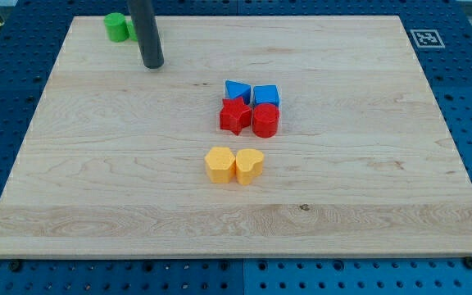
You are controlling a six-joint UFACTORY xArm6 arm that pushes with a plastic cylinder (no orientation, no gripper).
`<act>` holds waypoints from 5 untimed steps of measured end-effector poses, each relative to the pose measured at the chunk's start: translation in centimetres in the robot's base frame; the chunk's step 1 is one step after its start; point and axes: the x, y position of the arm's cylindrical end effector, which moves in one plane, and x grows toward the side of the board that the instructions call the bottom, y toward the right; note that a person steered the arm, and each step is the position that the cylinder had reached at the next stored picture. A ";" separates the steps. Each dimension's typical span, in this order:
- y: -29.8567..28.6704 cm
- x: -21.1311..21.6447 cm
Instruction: Move your arm towards the yellow blocks
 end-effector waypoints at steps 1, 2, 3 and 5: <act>1.7 0.0; 3.5 -0.1; 6.1 -0.1; 12.4 0.1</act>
